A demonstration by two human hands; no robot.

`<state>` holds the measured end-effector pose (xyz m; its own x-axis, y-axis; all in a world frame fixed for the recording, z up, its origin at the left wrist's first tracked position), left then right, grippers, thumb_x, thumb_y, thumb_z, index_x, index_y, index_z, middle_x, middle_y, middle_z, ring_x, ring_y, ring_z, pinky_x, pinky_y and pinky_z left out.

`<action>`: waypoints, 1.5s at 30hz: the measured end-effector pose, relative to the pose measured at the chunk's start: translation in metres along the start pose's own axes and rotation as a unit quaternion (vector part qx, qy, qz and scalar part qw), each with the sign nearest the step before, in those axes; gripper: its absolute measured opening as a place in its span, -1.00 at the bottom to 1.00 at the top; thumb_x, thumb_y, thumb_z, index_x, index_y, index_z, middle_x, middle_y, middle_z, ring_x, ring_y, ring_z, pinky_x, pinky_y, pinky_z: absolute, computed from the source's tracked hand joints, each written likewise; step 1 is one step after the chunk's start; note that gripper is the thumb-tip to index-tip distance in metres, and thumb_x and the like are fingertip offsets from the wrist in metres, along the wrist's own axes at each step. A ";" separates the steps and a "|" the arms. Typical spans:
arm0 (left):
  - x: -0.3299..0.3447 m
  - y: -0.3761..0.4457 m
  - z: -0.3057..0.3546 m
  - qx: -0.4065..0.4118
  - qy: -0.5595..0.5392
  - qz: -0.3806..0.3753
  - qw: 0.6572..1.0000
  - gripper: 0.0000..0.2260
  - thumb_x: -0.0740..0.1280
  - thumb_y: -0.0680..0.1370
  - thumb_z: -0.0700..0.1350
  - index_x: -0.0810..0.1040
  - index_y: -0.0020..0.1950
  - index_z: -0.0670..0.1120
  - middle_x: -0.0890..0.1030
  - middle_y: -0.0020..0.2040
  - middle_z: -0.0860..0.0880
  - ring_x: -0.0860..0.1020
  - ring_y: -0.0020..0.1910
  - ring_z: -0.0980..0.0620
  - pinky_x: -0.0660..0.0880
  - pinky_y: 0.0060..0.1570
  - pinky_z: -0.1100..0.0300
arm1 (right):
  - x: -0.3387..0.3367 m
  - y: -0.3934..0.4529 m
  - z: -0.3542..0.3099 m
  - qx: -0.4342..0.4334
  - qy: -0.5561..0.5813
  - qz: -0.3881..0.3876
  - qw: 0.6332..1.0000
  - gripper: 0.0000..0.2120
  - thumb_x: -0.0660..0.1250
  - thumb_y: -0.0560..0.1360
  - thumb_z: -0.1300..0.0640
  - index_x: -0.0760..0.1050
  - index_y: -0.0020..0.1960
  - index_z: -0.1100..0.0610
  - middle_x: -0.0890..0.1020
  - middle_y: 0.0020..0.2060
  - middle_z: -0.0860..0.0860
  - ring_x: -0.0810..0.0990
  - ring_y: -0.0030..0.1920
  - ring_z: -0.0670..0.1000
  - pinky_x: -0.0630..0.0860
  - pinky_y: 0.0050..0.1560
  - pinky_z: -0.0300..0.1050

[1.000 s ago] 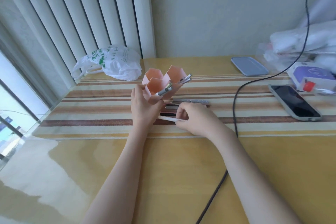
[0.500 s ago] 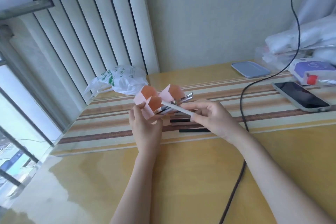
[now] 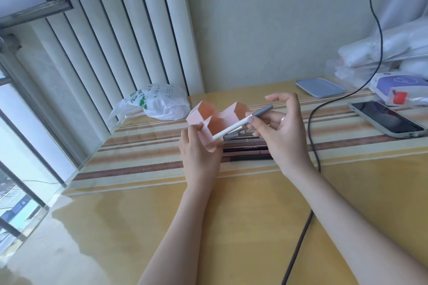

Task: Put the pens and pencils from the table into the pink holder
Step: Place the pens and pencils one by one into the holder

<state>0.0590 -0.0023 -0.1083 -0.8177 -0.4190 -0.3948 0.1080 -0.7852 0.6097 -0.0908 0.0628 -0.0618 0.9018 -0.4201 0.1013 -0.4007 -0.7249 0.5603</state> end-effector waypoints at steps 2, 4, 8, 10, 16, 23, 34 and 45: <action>0.001 -0.001 0.002 -0.006 0.008 -0.001 1.000 -0.57 0.45 0.39 -0.12 0.40 0.21 -0.06 0.42 0.11 0.03 0.37 0.16 -0.07 0.36 0.13 0.06 | 0.001 -0.001 -0.001 -0.022 -0.016 0.018 0.999 -0.61 0.41 0.46 0.32 0.30 -0.03 -0.07 0.71 -0.26 0.07 0.70 -0.25 0.06 0.59 -0.22 -0.10; 0.002 -0.001 0.002 -0.012 0.009 0.003 1.000 -0.57 0.45 0.40 -0.08 0.41 0.21 -0.06 0.43 0.14 0.01 0.36 0.16 -0.06 0.34 0.11 0.09 | 0.001 -0.002 -0.001 -0.044 -0.028 0.038 0.998 -0.63 0.40 0.48 0.29 0.31 -0.06 -0.12 0.70 -0.27 0.06 0.70 -0.25 0.05 0.60 -0.19 -0.03; 0.004 0.000 0.004 0.000 0.010 0.004 1.000 -0.57 0.46 0.39 -0.09 0.41 0.19 -0.07 0.45 0.14 -0.01 0.35 0.16 -0.06 0.34 0.13 0.08 | 0.004 -0.004 0.003 -0.071 -0.052 0.048 0.995 -0.86 0.35 0.53 0.22 0.47 -0.03 -0.01 0.71 -0.21 0.04 0.69 -0.22 0.00 0.63 -0.18 0.01; 0.004 0.000 0.005 -0.004 0.008 0.003 1.000 -0.58 0.45 0.38 -0.11 0.41 0.19 -0.07 0.45 0.14 -0.01 0.35 0.17 -0.06 0.33 0.14 0.09 | 0.006 -0.004 0.008 -0.085 -0.102 0.034 0.991 -0.95 0.37 0.52 0.22 0.59 -0.04 0.11 0.71 -0.13 0.02 0.66 -0.14 -0.06 0.62 -0.09 0.05; 0.003 0.001 0.003 -0.015 -0.001 0.006 1.000 -0.57 0.47 0.37 -0.14 0.41 0.17 -0.08 0.37 0.05 0.10 0.37 0.16 -0.03 0.37 0.17 0.02 | 0.014 -0.004 0.026 -0.171 -0.332 -0.021 0.927 -0.88 0.47 0.40 0.18 0.71 -0.08 0.04 0.62 0.21 0.05 0.49 0.11 0.16 0.50 0.10 0.03; 0.000 0.003 0.002 -0.046 -0.012 0.012 0.999 -0.57 0.47 0.37 -0.10 0.40 0.16 -0.07 0.36 0.03 0.09 0.39 0.15 -0.06 0.37 0.10 0.08 | 0.004 0.001 0.010 -0.152 -0.308 -0.018 0.939 -0.77 0.39 0.47 0.24 0.55 0.12 0.15 0.60 0.01 -0.01 0.56 -0.10 0.02 0.45 -0.02 -0.21; -0.007 0.003 0.006 -0.090 -0.026 0.000 0.996 -0.53 0.41 0.36 -0.10 0.38 0.23 -0.10 0.43 0.17 -0.04 0.41 0.12 -0.01 0.25 -0.08 0.22 | -0.016 -0.001 0.024 0.053 -0.553 -0.234 0.798 -0.87 0.35 0.51 0.18 0.44 0.01 0.03 0.53 -0.12 -0.04 0.53 -0.04 0.06 0.33 -0.16 -0.11; -0.008 0.005 0.004 -0.115 -0.044 0.008 0.992 -0.53 0.41 0.34 -0.11 0.38 0.20 -0.15 0.44 0.13 -0.05 0.38 0.03 0.02 0.25 -0.08 0.20 | -0.034 0.006 0.031 0.156 -0.615 -0.222 0.741 -0.86 0.26 0.57 0.14 0.41 0.12 0.11 0.53 0.10 0.08 0.45 0.14 0.13 0.41 -0.06 -0.01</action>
<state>0.0639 -0.0008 -0.0996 -0.8599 -0.3989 -0.3185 0.2391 -0.8660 0.4393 -0.1290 0.0553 -0.0875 0.2032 -0.1438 -0.9685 -0.3000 -0.9507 0.0782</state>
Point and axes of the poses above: each hand's wrist, its own y-axis towards the middle knuckle, its own x-axis out of the palm, z = x × y, the point moved 1 cm from there along y, towards the middle knuckle
